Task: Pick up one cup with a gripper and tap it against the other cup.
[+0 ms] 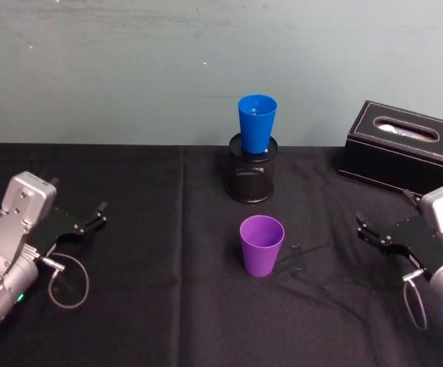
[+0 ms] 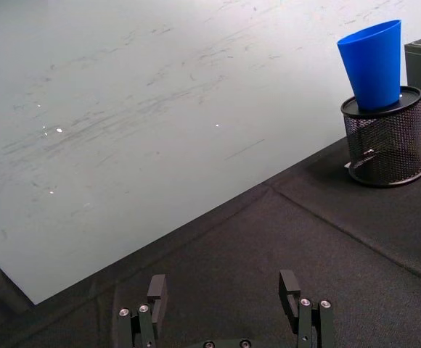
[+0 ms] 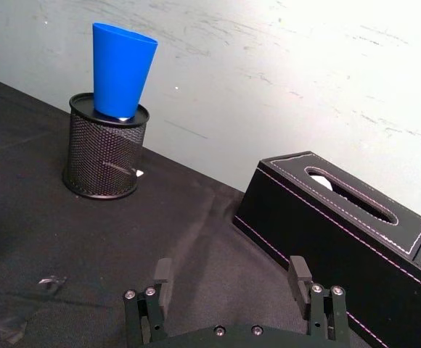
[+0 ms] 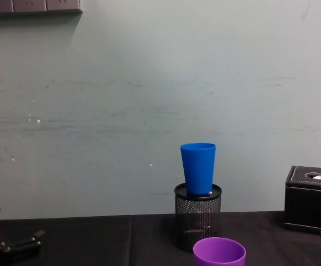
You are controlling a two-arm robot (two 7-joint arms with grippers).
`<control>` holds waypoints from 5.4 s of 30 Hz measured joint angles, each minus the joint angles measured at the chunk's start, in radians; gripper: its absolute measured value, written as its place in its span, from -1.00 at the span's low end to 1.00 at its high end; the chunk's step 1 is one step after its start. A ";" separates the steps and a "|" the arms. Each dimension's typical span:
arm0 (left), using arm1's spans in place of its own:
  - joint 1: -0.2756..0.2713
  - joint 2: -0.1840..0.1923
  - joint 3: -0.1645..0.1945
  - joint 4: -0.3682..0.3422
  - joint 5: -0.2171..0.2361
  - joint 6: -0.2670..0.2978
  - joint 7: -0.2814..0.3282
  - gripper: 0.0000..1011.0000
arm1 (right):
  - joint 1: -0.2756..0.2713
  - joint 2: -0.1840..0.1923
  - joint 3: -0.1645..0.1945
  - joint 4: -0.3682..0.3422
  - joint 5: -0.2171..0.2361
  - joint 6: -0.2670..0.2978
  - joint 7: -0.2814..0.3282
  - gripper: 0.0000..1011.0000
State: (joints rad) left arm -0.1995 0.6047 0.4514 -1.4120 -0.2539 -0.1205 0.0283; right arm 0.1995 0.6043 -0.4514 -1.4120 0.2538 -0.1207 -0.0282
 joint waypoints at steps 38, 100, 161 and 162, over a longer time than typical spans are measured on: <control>0.000 0.000 0.000 0.000 0.000 0.000 0.000 1.00 | -0.022 0.015 0.034 -0.013 0.092 -0.059 0.133 0.98; 0.000 0.000 0.000 0.000 0.000 0.000 0.000 1.00 | 0.193 -0.137 -0.078 0.238 0.168 -0.017 0.743 0.98; 0.000 0.000 0.000 0.000 0.000 0.000 0.000 1.00 | 0.232 -0.216 -0.067 0.319 0.186 0.004 0.747 0.51; 0.000 0.000 0.000 0.000 0.000 0.000 0.000 1.00 | 0.232 -0.216 -0.067 0.319 0.186 0.004 0.747 0.50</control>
State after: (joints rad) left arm -0.1996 0.6047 0.4514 -1.4120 -0.2539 -0.1205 0.0283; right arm 0.4312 0.3880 -0.5186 -1.0928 0.4395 -0.1166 0.7189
